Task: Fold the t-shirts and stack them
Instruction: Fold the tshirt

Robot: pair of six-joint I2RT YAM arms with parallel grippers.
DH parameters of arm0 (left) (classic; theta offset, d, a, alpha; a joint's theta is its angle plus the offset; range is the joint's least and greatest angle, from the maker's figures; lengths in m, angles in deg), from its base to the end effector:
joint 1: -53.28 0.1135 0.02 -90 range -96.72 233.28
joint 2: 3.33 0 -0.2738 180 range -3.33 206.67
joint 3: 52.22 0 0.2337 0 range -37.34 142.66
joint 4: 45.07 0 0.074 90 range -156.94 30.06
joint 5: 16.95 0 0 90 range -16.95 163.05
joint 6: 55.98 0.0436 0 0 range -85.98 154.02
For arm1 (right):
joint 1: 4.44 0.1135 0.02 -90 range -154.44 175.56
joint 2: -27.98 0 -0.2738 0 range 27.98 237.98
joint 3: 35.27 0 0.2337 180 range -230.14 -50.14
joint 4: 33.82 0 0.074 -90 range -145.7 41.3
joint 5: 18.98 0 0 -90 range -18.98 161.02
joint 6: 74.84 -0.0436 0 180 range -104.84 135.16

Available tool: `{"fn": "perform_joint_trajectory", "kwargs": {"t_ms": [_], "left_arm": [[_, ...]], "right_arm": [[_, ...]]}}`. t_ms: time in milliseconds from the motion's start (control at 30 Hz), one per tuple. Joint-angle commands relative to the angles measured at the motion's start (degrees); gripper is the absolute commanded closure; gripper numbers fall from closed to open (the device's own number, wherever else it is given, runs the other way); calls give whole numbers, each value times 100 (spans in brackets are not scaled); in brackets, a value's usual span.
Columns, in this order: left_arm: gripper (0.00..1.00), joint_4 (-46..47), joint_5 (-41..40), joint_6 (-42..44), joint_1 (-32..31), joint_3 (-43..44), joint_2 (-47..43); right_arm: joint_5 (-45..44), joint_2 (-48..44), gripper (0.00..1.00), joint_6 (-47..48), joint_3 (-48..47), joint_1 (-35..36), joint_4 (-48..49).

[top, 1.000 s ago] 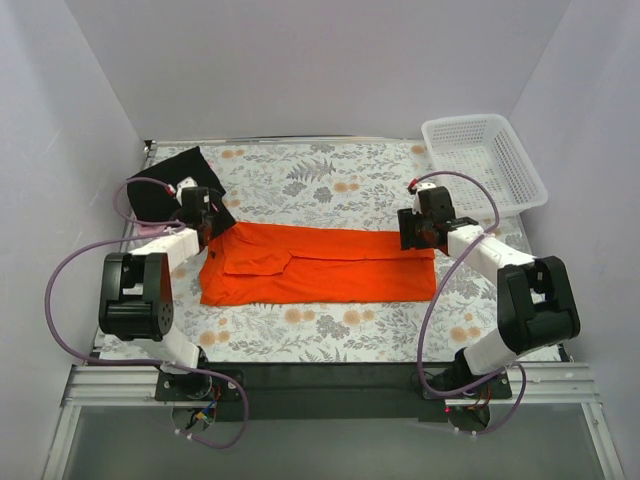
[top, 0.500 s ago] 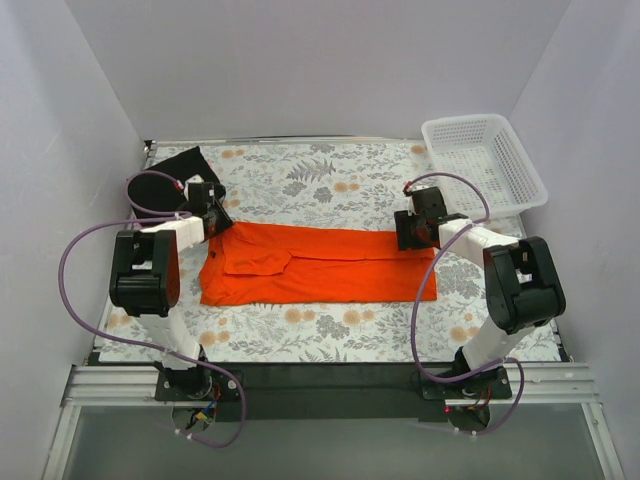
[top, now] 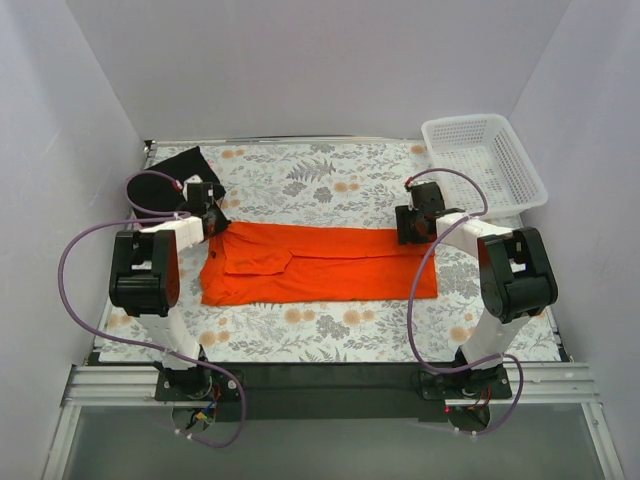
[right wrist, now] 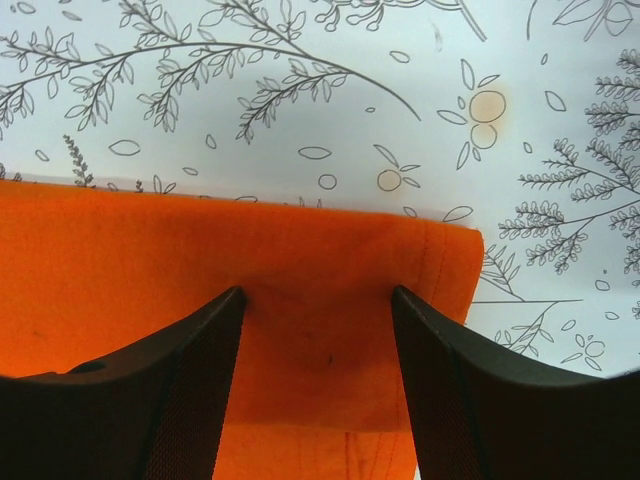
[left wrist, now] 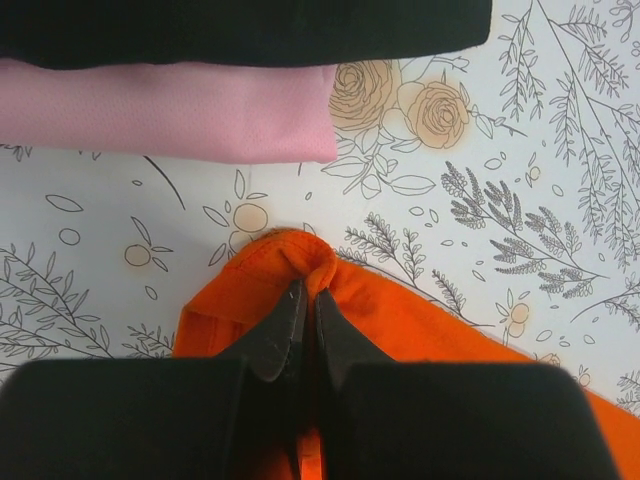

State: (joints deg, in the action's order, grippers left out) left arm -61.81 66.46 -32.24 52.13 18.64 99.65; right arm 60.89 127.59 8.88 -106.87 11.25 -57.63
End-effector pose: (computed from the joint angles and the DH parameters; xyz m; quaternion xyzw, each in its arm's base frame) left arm 0.3566 -0.0022 0.1677 -0.5200 0.7770 -0.1499 0.3217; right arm 0.3336 0.0857 0.1818 -0.0484 0.9405 -0.0198 0.3357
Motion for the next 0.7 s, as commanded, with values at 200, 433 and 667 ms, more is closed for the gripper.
{"fn": "perform_joint_trajectory", "kwargs": {"t_ms": [200, 433, 667], "left_arm": [[86, 152, 52, 52, 325, -132, -323], [52, 308, 246, 52, 396, -176, -243], [48, 573, 473, 104, 396, -439, -778]], "right_arm": [[-235, 137, 45, -31, 4, -267, -206], [-191, 85, 45, -13, 48, -294, -215], [-165, 58, 45, 4, 48, -303, -223]]}}
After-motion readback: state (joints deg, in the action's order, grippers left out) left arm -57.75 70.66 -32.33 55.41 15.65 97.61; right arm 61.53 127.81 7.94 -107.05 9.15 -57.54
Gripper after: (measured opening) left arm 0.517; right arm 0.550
